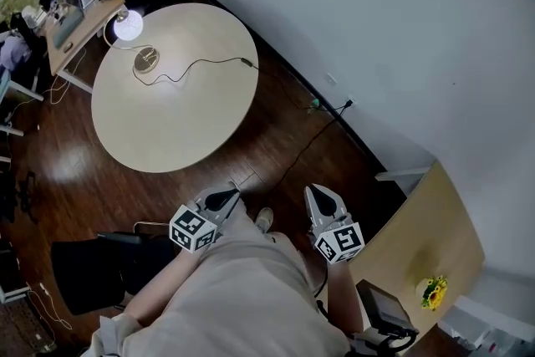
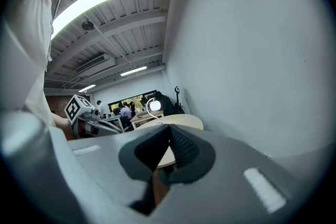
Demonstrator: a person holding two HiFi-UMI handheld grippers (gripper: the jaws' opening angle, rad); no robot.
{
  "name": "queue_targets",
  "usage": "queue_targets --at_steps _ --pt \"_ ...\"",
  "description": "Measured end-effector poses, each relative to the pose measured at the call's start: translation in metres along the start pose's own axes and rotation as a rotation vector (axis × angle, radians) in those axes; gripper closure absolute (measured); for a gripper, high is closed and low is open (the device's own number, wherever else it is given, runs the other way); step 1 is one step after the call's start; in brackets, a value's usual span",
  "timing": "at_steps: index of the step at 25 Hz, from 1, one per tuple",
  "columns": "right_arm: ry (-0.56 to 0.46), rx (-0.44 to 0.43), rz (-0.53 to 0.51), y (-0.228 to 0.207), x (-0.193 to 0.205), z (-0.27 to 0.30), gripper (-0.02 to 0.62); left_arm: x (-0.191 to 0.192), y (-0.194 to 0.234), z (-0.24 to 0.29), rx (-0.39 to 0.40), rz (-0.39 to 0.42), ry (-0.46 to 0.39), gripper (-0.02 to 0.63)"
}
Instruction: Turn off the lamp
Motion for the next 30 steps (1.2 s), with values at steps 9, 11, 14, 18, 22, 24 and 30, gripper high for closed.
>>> queue_targets --at_steps 9,11,14,18,22,24,30 --pt "0.002 0.002 0.013 -0.030 -0.019 0.044 0.592 -0.027 0.031 0.030 0.016 0.020 0.018 0.609" --pt "0.009 0.012 0.014 -0.039 -0.027 0.059 0.592 -0.037 0.052 0.036 0.012 0.010 0.013 0.609" --pt "0.020 0.010 0.018 -0.047 -0.053 0.084 0.592 -0.062 0.085 0.041 0.010 -0.006 -0.002 0.609" --pt "0.040 0.092 -0.007 -0.064 -0.088 0.121 0.592 -0.100 0.124 0.049 0.033 0.008 -0.025 0.609" --pt "0.024 0.156 0.035 -0.078 -0.121 0.146 0.594 -0.120 0.163 0.050 0.049 -0.010 -0.061 0.609" --pt "0.041 0.181 0.039 -0.083 -0.130 0.158 0.594 -0.124 0.194 0.046 0.013 -0.062 -0.107 0.609" --pt "0.104 0.195 -0.027 -0.081 -0.158 0.196 0.592 -0.133 0.286 0.021 -0.102 -0.144 -0.208 0.609"
Point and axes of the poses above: the fingertips, and each gripper's own axes: z forward along the fingers, y to its left, x out of its underside, the point moved 7 cm from there along -z, backward along the fingers, and after that the axes turned 15 degrees about y, right-handed, at the moved point
